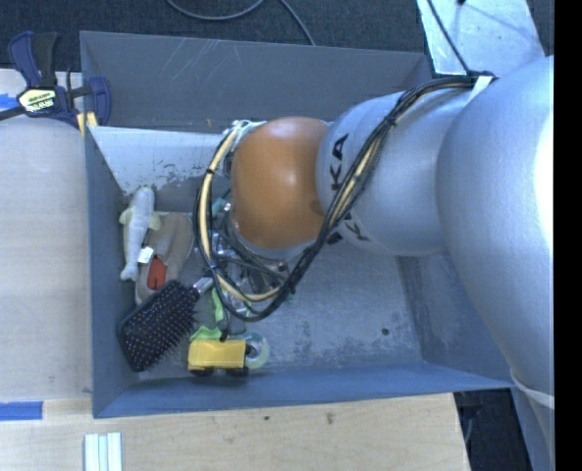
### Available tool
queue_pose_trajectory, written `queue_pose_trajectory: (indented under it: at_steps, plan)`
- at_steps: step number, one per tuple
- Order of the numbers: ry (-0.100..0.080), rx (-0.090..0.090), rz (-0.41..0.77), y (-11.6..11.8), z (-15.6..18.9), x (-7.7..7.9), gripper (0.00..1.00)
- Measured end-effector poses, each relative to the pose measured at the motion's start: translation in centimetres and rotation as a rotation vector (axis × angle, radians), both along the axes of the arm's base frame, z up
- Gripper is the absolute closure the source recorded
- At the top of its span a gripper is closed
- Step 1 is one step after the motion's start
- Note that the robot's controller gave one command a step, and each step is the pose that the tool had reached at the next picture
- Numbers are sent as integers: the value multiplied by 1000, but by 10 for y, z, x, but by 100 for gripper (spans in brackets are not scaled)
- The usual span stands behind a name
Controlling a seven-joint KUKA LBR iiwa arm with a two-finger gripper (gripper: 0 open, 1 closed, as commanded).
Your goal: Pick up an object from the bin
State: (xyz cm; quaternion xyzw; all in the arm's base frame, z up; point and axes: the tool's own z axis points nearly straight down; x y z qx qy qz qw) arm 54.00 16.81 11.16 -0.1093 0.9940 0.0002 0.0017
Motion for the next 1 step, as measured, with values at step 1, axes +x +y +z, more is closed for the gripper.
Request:
queue_pose_trajectory:
  at_steps: [1]
  plan:
    - [-3,-2,422,-11,-41,13,100]
